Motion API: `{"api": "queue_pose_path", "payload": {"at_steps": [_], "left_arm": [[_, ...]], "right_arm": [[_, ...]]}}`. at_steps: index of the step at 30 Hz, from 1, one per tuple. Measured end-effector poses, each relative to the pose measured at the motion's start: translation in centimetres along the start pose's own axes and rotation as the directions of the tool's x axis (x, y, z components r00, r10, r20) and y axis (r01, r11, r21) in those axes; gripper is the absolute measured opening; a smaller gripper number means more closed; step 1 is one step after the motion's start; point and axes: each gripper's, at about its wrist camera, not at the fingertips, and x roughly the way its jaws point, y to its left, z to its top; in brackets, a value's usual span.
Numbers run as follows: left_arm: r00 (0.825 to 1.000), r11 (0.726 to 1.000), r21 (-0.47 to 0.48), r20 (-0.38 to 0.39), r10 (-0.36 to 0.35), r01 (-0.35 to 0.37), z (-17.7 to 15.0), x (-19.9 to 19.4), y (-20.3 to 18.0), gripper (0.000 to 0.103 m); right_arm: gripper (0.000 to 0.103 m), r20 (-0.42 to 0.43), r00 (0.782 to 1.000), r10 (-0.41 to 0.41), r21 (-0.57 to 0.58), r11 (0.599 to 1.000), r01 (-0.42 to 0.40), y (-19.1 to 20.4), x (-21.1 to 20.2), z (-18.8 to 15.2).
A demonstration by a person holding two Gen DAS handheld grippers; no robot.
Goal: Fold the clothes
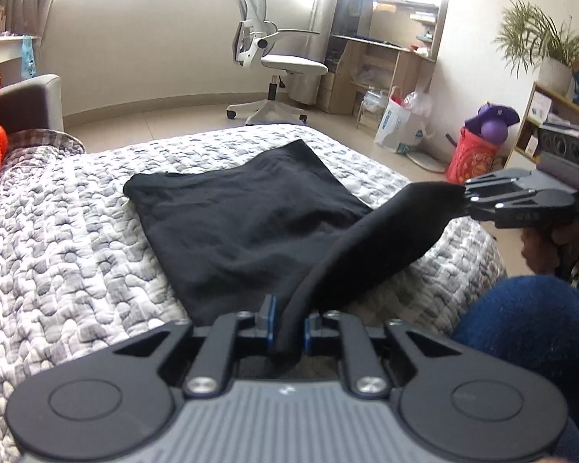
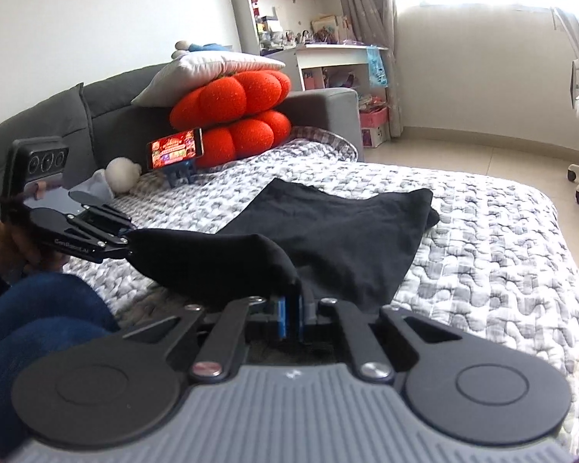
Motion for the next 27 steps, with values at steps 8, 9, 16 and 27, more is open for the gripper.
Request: {"api": "queue_pose_path", "payload": {"at_steps": [8, 9, 16, 27], "left_arm": [[0.997, 0.991, -0.116, 0.043, -0.064, 0.069, -1.3, -0.5, 2.1, 0.013], [0.996, 0.989, -0.124, 0.045, -0.073, 0.078, -1.5, -0.5, 2.2, 0.013], [0.990, 0.987, -0.125, 0.104, -0.090, 0.103, -1.2, -0.6, 2.5, 0.013], [0.977, 0.984, -0.170, 0.212, -0.020, 0.057, 3.0, 0.6, 4.5, 0.005]], "right_arm": [[0.007, -0.001, 1.000, -0.006, 0.036, 0.999, 0.006, -0.4, -0.5, -0.7], [0.007, -0.002, 1.000, -0.007, 0.037, 0.999, 0.007, -0.4, -0.4, -0.7], [0.007, 0.013, 1.000, -0.006, 0.058, 0.998, 0.005, -0.7, -0.3, -0.4], [0.007, 0.109, 0.993, -0.042, 0.091, 0.995, 0.032, -2.5, 1.2, 2.9]]}}
